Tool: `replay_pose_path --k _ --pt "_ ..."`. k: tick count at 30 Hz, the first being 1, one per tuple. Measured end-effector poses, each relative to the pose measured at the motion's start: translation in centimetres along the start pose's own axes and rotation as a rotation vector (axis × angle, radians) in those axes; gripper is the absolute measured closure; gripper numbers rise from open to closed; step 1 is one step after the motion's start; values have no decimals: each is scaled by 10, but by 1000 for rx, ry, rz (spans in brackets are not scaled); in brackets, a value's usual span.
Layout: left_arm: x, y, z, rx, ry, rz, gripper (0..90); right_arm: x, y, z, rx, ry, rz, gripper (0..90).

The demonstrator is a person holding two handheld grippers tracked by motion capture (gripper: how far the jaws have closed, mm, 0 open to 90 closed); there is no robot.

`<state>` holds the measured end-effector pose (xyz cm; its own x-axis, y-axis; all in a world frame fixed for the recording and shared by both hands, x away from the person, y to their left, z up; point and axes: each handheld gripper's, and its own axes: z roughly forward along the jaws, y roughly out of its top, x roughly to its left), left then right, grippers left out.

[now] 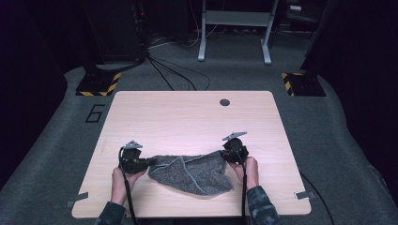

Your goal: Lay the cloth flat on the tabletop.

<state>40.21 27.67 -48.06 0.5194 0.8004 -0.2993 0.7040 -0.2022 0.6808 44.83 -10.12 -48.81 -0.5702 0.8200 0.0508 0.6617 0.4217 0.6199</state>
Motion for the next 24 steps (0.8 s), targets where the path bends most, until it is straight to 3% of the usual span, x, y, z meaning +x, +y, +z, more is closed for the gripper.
replay_pose_path --k 3,5,9,11,15,18,20,24 --pt "5 7 4 -33 37 -14 840 -3 2 -1 -12 -13 14 861" --pt "10 11 14 -21 84 -17 784 -5 2 2 0 -21 30 849" --pt "12 10 22 12 104 22 659 -10 0 11 23 -22 50 807" --pt "8 9 20 17 122 69 581 -11 -1 8 15 -21 53 785" --pt "-3 5 15 46 147 201 509 -10 -2 1 -9 -28 50 740" --pt "-9 2 17 65 162 267 481 -8 -2 0 -3 -29 40 700" --pt "-12 -1 20 73 184 282 464 -8 -2 1 2 -32 31 669" --pt "-9 -5 28 103 172 286 452 -8 -3 3 13 -30 29 588"
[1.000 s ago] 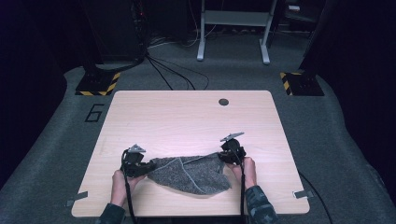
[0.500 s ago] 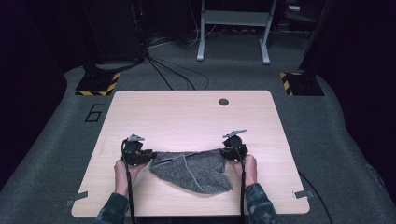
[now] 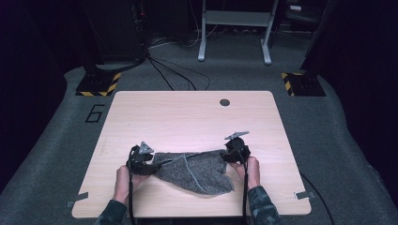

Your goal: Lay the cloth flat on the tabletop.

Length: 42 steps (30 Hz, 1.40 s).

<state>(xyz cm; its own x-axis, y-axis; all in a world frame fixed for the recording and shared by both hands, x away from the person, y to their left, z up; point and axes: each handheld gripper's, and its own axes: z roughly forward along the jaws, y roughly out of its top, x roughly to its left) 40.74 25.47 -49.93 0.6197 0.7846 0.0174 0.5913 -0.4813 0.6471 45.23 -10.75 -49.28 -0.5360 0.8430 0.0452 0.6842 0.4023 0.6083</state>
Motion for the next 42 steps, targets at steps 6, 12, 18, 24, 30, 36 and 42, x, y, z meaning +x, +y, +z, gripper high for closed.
replay_pose_path --k 6,12,18,24,30,36,42 --pt "-1 2 10 24 -8 17 580 -1 1 7 17 -13 14 543" --pt "0 5 12 8 -22 12 727 -2 2 9 17 -3 14 634" --pt "7 8 9 25 -56 -37 626 -4 2 13 29 16 25 682" --pt "8 20 12 55 -45 -9 640 -3 3 15 32 7 16 681" --pt "13 23 23 71 -42 -30 824 -5 2 15 28 8 20 751" --pt "21 25 22 31 -69 -94 877 -7 1 15 24 42 32 869" --pt "25 31 10 -13 -93 -125 880 -7 2 6 -7 42 39 875"
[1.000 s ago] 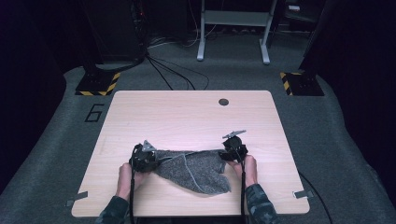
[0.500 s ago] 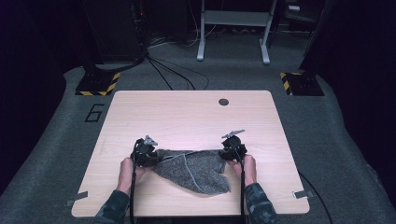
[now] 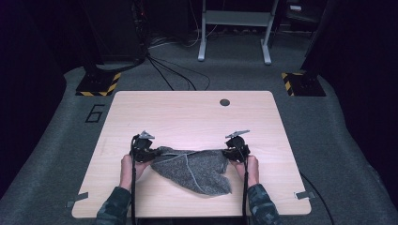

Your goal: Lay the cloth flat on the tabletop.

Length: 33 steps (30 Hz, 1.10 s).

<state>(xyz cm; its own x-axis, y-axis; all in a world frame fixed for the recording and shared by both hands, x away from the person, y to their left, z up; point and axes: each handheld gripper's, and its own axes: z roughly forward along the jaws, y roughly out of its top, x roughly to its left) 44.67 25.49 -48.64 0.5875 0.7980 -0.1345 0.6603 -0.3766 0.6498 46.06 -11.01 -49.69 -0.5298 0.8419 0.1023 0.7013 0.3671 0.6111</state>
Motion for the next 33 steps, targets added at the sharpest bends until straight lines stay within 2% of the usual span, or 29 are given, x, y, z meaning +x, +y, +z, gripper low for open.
replay_pose_path --k 3,6,7,9,10,11,13,14,16,19,20,22,24,25,26,27,28,30,31,32,33 --pt "-1 3 -5 -6 -11 4 880 1 3 -11 -31 2 0 875" --pt "-4 4 -9 -4 -24 -5 880 3 5 -23 -53 9 -3 875" --pt "-5 4 -10 -17 -19 -11 880 3 4 -25 -56 17 -7 875" --pt "-5 4 -12 -6 -34 -13 880 5 3 -32 -66 13 -10 875" --pt "-8 1 -16 -17 -49 -40 880 4 2 -37 -68 22 -19 875" --pt "-8 1 -16 -17 -49 -40 880 4 2 -37 -68 22 -19 875" --pt "-8 -1 -18 -18 -81 -65 881 7 -4 -47 -88 32 2 876" --pt "-7 -1 -18 -12 -87 -76 881 6 -5 -50 -90 36 -10 876" --pt "-4 0 -15 -4 -84 -84 883 6 -6 -52 -83 40 -2 877" --pt "0 5 -9 11 -82 -92 885 0 -2 -48 -69 38 4 879" --pt "7 15 0 29 -88 -97 886 -4 3 -44 -63 36 12 881" --pt "17 31 8 26 -73 -100 889 -10 12 -37 -50 29 10 884" --pt "28 51 13 31 -54 -99 890 -20 34 -28 -52 8 0 887" --pt "34 66 14 26 -36 -94 891 -25 44 -26 -57 -1 -5 888" --pt "42 87 11 2 -28 -106 891 -30 60 -25 -66 -16 -13 889" --pt "42 87 11 2 -28 -106 892 -30 60 -25 -66 -16 -13 889" --pt "49 124 -7 -68 14 -89 892 -39 109 -38 -122 -64 -28 889" --pt "48 154 -35 -149 40 -72 892 -42 142 -62 -191 -92 -52 889" --pt "45 170 -57 -205 58 -34 892 -41 153 -74 -218 -101 -62 889" --pt "41 177 -69 -229 69 -15 892 -39 167 -94 -271 -107 -75 889" --pt "35 183 -83 -261 80 7 892 -37 173 -106 -296 -114 -102 889"
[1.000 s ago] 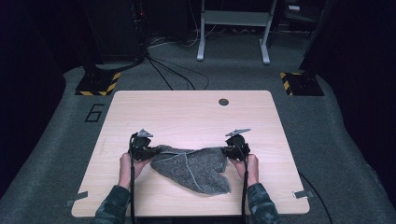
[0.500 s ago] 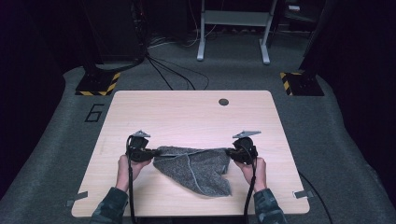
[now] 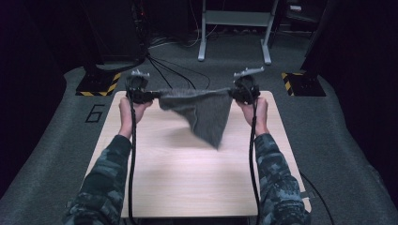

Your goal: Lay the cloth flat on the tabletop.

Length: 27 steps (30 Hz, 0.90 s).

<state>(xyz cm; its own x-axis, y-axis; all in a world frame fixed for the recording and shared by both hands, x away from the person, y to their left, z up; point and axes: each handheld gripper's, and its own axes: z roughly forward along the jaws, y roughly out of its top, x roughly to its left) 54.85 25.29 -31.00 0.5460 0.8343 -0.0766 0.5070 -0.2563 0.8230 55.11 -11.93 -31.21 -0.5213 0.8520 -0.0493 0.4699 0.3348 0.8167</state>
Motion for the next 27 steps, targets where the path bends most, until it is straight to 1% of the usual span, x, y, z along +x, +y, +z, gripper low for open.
replay_pose_path --k 1,2,3,4,5,6,7,8,9,10,12,13,14,15,16,17,18,19,20,21,22,24,25,26,27 --pt "-5 4 -11 -22 1 21 891 1 7 -13 -28 -8 -31 889" --pt "-10 4 -20 -35 -4 49 891 4 10 -24 -57 -12 -54 888" --pt "-14 -1 -26 -39 -9 66 890 6 8 -35 -78 -7 -72 887" --pt "-17 -9 -29 -38 -25 75 890 9 3 -42 -94 0 -80 887" --pt "-21 -21 -29 -35 -37 75 890 12 -6 -47 -95 10 -85 886" --pt "-25 -36 -27 -23 -44 82 890 16 -19 -50 -103 20 -105 885" --pt "-29 -53 -23 -4 -58 81 890 20 -34 -50 -87 29 -115 885" --pt "-33 -72 -18 9 -69 77 890 24 -52 -47 -63 37 -110 884" --pt "-38 -91 -13 29 -85 77 889 28 -71 -43 -45 50 -118 884" --pt "-43 -112 -7 56 -107 69 889 33 -92 -38 -18 65 -122 883" --pt "-55 -151 3 106 -150 50 887 43 -135 -28 56 93 -116 883" --pt "-60 -169 7 127 -164 37 886 48 -156 -23 92 110 -99 883" --pt "-65 -189 11 152 -190 19 886 53 -174 -19 134 112 -88 881" --pt "-69 -199 14 173 -193 13 884 57 -194 -15 179 125 -87 881" --pt "-69 -199 14 173 -193 13 882 58 -204 -14 190 134 -77 880" --pt "-75 -221 18 201 -226 -25 880 61 -217 -14 207 136 -70 879" --pt "-75 -221 18 201 -226 -25 879 61 -217 -14 207 136 -70 879" --pt "-78 -229 18 210 -228 -39 876 63 -225 -15 220 134 -65 878" --pt "-81 -236 17 220 -245 -53 871 63 -234 -18 225 139 -43 873" --pt "-83 -238 16 228 -253 -52 857 62 -237 -20 233 135 -35 867" --pt "-84 -241 15 234 -258 -63 841 61 -239 -22 232 140 -27 863" --pt "-86 -245 13 248 -274 -65 777 61 -242 -25 233 151 -19 839" --pt "-87 -246 11 247 -271 -63 748 60 -243 -28 238 150 -26 797" --pt "-87 -248 8 253 -280 -65 708 60 -245 -30 241 163 -15 748" --pt "-87 -248 6 259 -275 -68 649 59 -246 -33 244 167 -16 713"
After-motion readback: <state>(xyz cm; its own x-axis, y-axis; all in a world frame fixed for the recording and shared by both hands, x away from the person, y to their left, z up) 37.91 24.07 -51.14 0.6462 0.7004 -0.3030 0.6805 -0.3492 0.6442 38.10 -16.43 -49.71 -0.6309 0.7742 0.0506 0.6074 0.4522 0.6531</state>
